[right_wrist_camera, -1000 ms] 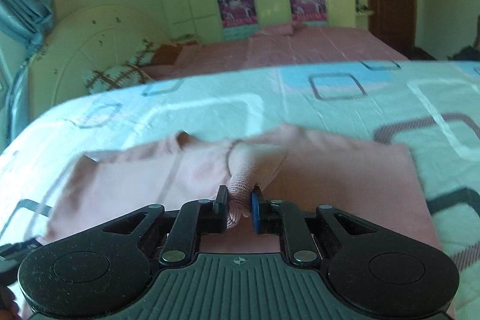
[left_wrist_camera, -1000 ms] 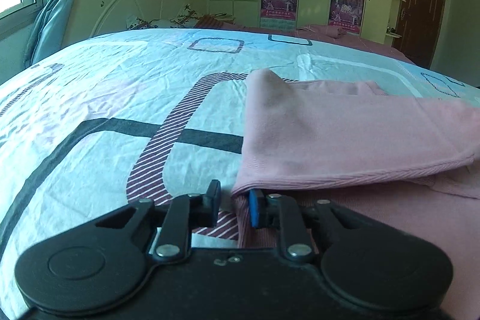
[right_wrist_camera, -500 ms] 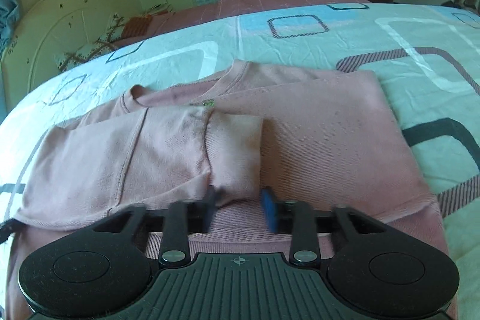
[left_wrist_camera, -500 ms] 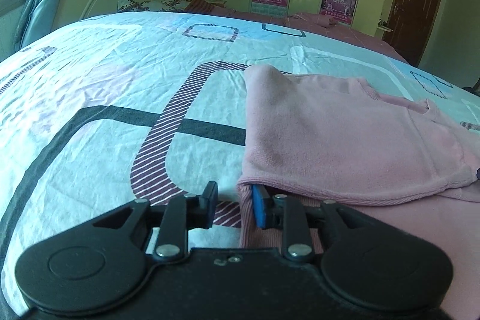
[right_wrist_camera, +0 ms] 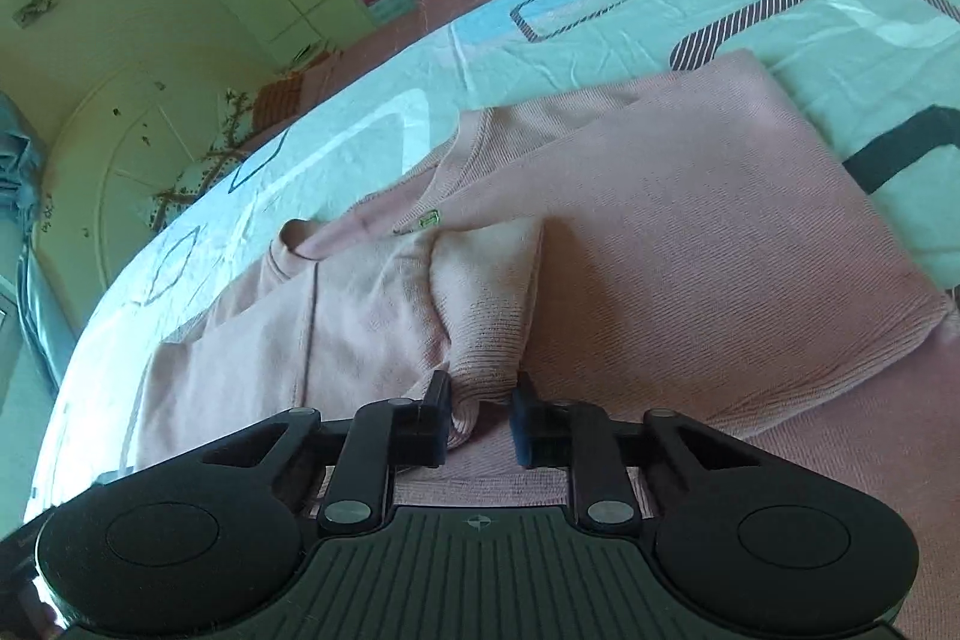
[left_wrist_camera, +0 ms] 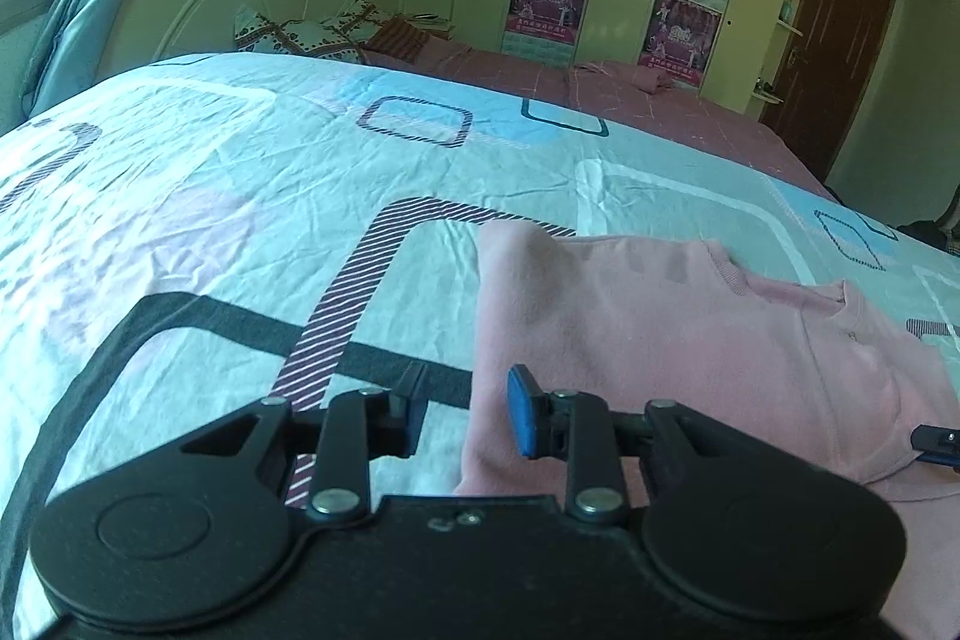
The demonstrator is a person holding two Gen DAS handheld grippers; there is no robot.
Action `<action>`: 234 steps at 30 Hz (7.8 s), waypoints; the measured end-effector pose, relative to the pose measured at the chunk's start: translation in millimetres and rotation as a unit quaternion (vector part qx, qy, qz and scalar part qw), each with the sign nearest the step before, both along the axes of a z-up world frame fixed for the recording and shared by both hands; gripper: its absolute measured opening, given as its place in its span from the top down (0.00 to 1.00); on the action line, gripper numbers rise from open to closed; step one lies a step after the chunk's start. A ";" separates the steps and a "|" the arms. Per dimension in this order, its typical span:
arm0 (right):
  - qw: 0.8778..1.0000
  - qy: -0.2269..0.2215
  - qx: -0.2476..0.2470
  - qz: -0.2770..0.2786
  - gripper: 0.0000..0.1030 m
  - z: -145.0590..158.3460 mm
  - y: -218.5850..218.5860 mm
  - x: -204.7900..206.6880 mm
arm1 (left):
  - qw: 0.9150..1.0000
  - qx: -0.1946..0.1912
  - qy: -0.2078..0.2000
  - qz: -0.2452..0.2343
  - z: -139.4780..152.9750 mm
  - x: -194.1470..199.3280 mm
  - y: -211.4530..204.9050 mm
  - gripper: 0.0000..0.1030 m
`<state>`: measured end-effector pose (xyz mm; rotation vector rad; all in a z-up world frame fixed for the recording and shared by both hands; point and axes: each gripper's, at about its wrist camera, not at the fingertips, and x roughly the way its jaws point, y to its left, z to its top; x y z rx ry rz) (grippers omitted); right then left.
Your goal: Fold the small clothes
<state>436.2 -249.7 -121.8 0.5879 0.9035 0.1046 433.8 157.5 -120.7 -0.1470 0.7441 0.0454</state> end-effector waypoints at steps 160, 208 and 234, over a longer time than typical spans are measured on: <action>0.955 -0.022 -0.277 0.106 0.54 -4.4 33.2 -257.1 | 0.990 0.061 0.063 -0.115 -28.8 -235.7 -82.3 0.46; 0.989 -0.033 -0.141 -0.015 0.85 55.9 -34.3 -303.0 | 0.983 -0.161 0.002 -0.091 31.3 -235.4 -8.5 0.95; 0.996 -0.014 -0.048 -0.075 0.85 46.7 -87.8 23.9 | 0.994 -0.112 -0.010 0.001 23.7 52.7 -45.6 0.94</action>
